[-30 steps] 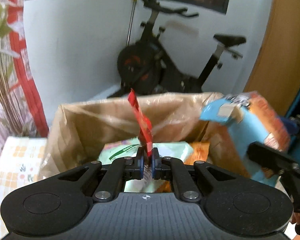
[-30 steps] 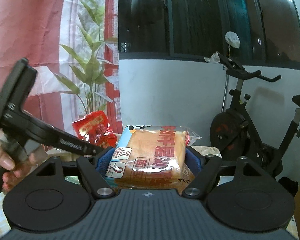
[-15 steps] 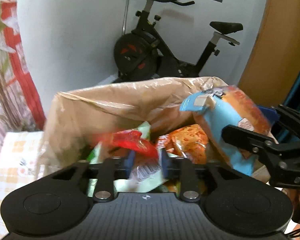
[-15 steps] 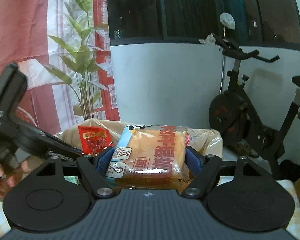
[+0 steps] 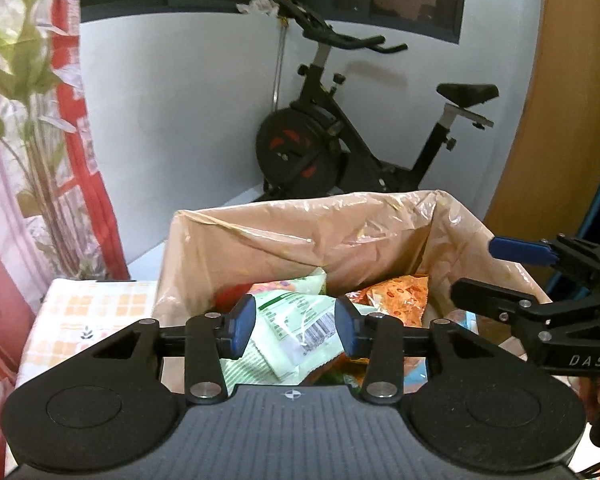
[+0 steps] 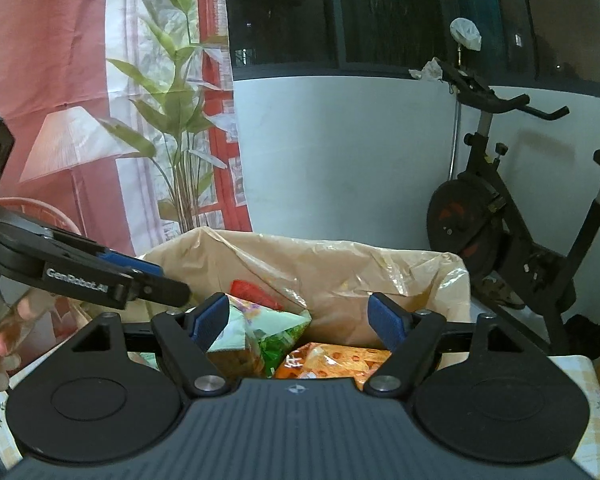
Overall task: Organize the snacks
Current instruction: 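Lower both snacks into the paper bag and open both grippers, then withdraw both tools from the paper bag back to the table snacks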
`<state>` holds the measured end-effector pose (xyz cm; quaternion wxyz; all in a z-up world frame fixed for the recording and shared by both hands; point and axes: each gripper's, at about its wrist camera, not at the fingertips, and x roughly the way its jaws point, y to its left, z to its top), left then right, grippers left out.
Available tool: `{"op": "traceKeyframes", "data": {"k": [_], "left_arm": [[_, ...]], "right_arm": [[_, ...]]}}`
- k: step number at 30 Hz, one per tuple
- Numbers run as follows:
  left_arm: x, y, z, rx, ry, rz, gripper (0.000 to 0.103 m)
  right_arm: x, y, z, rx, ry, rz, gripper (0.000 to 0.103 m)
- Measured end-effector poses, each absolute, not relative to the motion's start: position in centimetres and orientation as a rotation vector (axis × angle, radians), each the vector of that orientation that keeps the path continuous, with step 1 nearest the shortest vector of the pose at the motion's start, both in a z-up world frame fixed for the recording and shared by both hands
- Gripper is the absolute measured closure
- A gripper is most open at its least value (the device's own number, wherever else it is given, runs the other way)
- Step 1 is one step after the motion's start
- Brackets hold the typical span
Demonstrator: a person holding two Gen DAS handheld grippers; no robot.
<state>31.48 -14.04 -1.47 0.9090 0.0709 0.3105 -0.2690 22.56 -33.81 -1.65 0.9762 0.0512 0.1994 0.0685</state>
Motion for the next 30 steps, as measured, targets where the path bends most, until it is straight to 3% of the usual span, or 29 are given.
{"op": "traceKeyframes", "data": {"k": [14,30], "left_arm": [[24.5,-7.8,-1.3,0.053,0.517,-0.328,0.057],[17.9,-7.1,-10.3,-0.023,0.553,-0.309,0.048]], "right_arm": [[17.3,-32.9,-2.4,0.058,0.384,0.173,0.024],[11.6,-32.2,-8.0,0.005,0.335,0.165,0.024]]}}
